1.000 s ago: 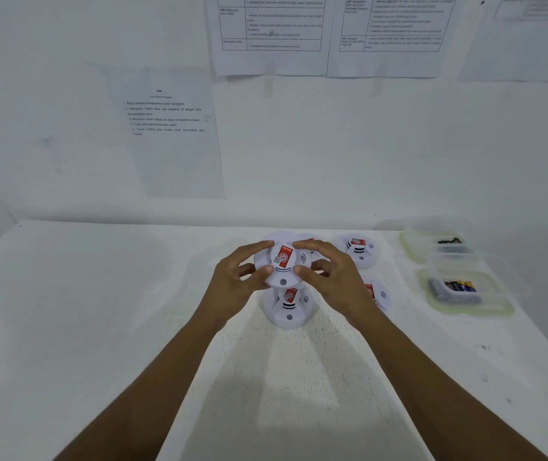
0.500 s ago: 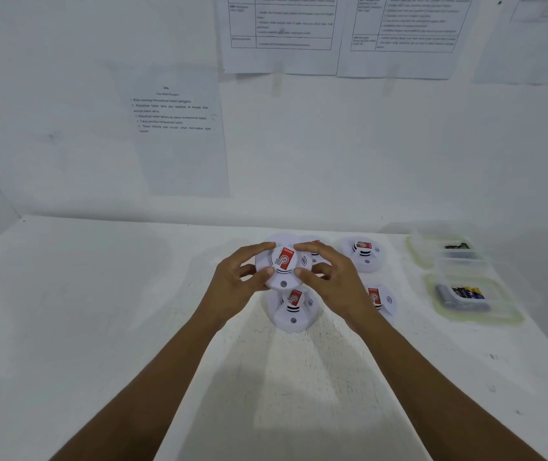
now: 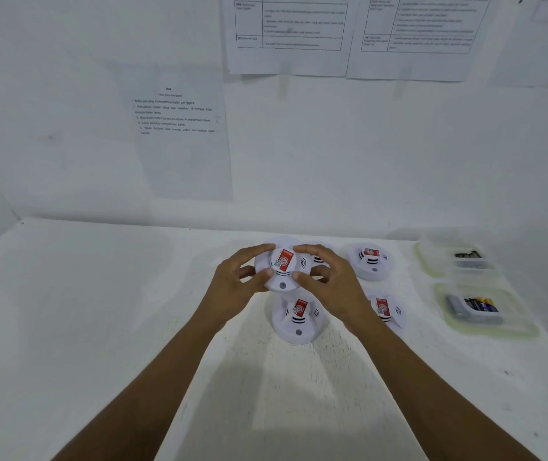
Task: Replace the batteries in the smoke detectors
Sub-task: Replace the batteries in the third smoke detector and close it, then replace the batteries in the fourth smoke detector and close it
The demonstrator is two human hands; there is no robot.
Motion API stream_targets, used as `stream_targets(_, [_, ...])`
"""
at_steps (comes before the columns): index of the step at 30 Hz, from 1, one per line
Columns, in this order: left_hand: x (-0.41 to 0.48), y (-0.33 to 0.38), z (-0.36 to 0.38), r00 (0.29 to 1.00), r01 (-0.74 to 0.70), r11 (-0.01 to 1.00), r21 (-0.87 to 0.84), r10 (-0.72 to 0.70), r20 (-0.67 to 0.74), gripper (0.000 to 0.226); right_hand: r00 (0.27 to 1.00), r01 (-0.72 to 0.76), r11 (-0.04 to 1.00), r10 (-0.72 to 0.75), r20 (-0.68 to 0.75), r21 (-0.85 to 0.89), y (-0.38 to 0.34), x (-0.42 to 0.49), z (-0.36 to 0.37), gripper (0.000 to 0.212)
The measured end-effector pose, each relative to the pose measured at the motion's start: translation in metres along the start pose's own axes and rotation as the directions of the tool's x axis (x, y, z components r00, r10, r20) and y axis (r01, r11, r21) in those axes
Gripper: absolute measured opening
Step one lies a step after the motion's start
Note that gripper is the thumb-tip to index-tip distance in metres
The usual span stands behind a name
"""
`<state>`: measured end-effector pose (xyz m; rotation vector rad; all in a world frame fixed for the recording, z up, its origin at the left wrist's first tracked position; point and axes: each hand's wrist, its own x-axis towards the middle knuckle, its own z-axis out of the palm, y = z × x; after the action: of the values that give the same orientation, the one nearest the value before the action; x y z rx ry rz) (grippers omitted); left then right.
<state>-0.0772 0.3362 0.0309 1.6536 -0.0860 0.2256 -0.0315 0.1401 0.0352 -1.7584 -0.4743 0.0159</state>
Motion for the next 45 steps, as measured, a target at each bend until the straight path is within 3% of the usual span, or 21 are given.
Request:
stream_targets(19, [0.030,-0.020,-0.007,1.000,-0.006,0.999,0.045,0.006,0.011,0.048,1.000,0.005,0.999,-0.003,0.027,-0.050,0.014,0.030,0.002,0.042])
stream_targets(26, [0.044,-0.036,-0.019,0.997,-0.072,0.974,0.213,0.077,-0.018,0.047,0.999,0.006,0.965,0.007,0.048,-0.263,0.023,0.047,0.012,0.043])
stream_targets(35, [0.057,-0.071,-0.038,0.992,0.125,0.856,0.502,-0.121,-0.040,0.044,0.981,-0.046,0.860,0.135,0.139,-0.508,0.041,0.083,0.048,0.042])
stream_targets(39, [0.068,-0.077,-0.038,0.987,0.153,0.829,0.538,-0.153,-0.045,0.077,0.983,-0.061,0.837,0.144,0.111,-0.544,0.049,0.093,0.055,0.038])
stream_targets(45, [0.079,-0.078,-0.031,0.988,0.151,0.819,0.554,-0.134,-0.071,0.080,0.999,-0.037,0.850,0.046,0.004,-0.525,0.042,0.091,0.038,0.037])
